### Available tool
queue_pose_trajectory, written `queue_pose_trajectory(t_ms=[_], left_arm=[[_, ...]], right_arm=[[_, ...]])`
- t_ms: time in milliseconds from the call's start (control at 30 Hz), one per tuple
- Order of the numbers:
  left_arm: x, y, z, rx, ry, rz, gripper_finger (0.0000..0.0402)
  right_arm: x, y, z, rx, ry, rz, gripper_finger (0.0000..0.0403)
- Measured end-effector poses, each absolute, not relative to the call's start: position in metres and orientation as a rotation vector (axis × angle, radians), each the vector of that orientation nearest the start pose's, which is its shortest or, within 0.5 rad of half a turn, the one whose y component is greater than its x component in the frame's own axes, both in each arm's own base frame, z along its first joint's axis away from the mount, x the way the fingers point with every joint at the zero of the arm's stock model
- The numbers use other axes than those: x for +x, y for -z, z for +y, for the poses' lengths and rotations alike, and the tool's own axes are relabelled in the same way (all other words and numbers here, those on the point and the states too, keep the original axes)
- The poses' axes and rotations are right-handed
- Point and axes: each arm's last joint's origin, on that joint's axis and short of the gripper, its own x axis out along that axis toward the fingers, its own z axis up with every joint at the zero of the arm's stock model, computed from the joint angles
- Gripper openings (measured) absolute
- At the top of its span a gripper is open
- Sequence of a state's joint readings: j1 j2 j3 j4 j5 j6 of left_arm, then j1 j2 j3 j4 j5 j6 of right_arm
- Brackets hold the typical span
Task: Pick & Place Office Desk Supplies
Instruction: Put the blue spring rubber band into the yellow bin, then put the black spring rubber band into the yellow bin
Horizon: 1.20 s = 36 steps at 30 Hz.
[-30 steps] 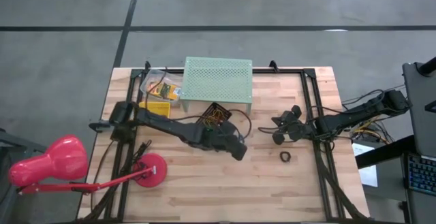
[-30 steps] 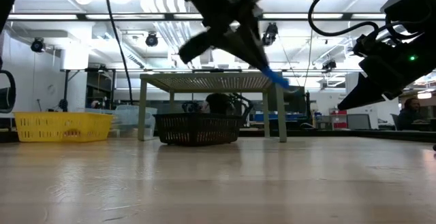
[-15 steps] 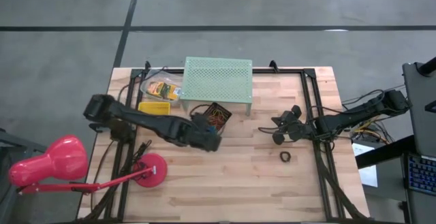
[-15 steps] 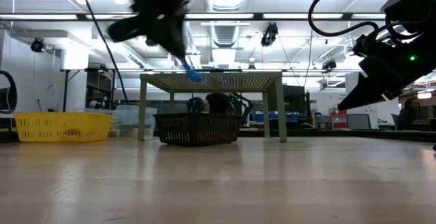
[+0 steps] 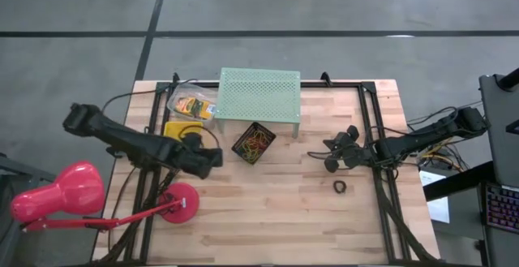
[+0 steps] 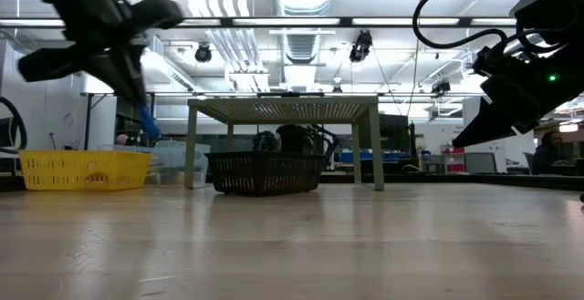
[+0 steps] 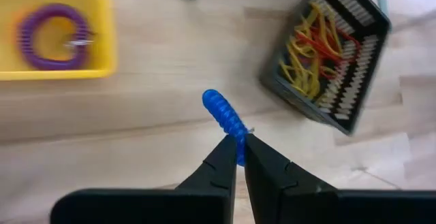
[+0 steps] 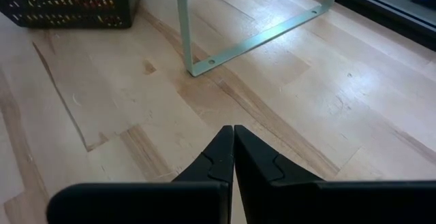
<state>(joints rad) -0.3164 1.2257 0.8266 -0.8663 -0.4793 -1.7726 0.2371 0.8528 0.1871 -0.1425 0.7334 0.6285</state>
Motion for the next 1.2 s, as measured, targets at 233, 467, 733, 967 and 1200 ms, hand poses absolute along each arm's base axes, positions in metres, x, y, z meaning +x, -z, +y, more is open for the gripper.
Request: queue_pose_trajectory(t_ms=[233,467,733,967,1200], left_arm=[[0.160,-0.233,-0.038,-1.154,-1.170,0.621,0.0027],[0.134,-0.248,-0.023,-1.128,-1.298,0.562,0.0027],[0.129,-0.240,-0.001,-1.133,-1.448,0.528,0.0027],[0.133,-0.228,0.021,-1.067,-1.458,0.566,0.0027],[0.137,-0.222,0.028,-1.089,-1.419,0.595,0.0027]], right_arm=[[0.138,-0.134,0.014,0.208,0.666,0.539,0.0008],[0.138,-0.134,0.014,0.208,0.666,0.539,0.0008],[0.138,-0.134,0.014,0.208,0.666,0.539,0.0008],[0.138,-0.134,0.014,0.209,0.666,0.539,0.0008],[0.138,-0.134,0.014,0.209,0.666,0.539,0.0008]])
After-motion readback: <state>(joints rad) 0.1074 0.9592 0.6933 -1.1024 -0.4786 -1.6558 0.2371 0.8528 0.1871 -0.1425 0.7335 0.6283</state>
